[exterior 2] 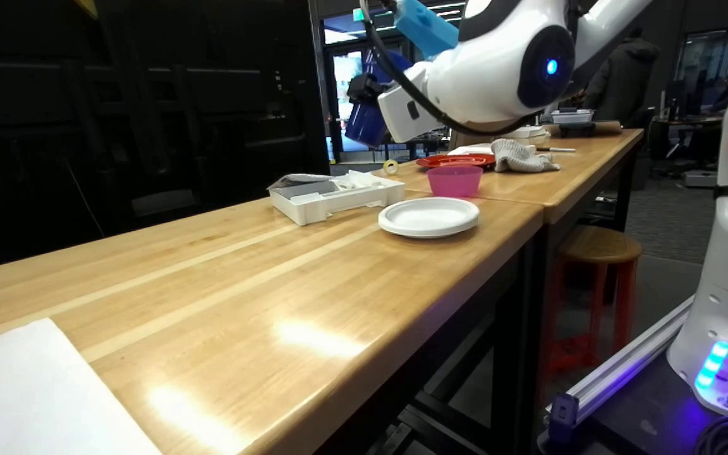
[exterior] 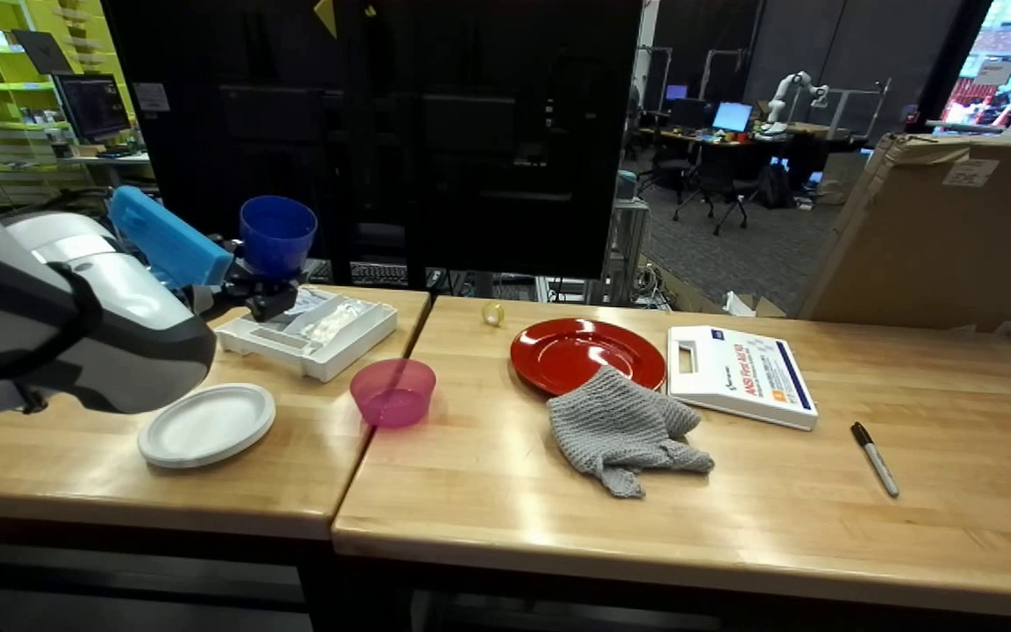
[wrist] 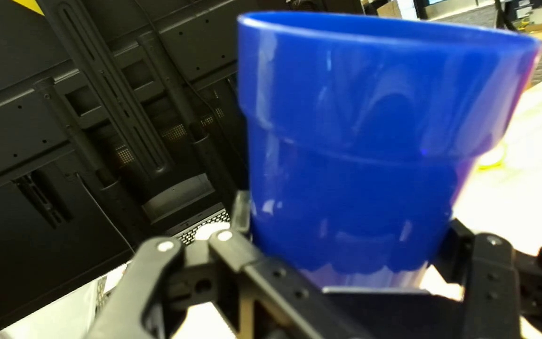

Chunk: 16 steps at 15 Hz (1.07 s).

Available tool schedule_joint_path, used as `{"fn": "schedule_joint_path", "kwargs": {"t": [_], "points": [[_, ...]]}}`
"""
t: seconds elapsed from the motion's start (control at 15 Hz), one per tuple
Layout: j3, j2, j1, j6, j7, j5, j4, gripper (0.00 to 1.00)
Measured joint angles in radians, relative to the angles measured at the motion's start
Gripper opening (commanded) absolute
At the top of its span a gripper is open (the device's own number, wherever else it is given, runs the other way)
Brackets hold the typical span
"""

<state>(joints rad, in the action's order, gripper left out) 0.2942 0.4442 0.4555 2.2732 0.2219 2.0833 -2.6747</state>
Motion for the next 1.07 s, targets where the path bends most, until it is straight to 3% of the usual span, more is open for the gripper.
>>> {"fn": "schedule_joint_path", "kwargs": {"t": [1.07], "points": [[-0.046, -0.035, -0.039, -0.022, -0.303, -0.008, -0.038, 0.58]]}}
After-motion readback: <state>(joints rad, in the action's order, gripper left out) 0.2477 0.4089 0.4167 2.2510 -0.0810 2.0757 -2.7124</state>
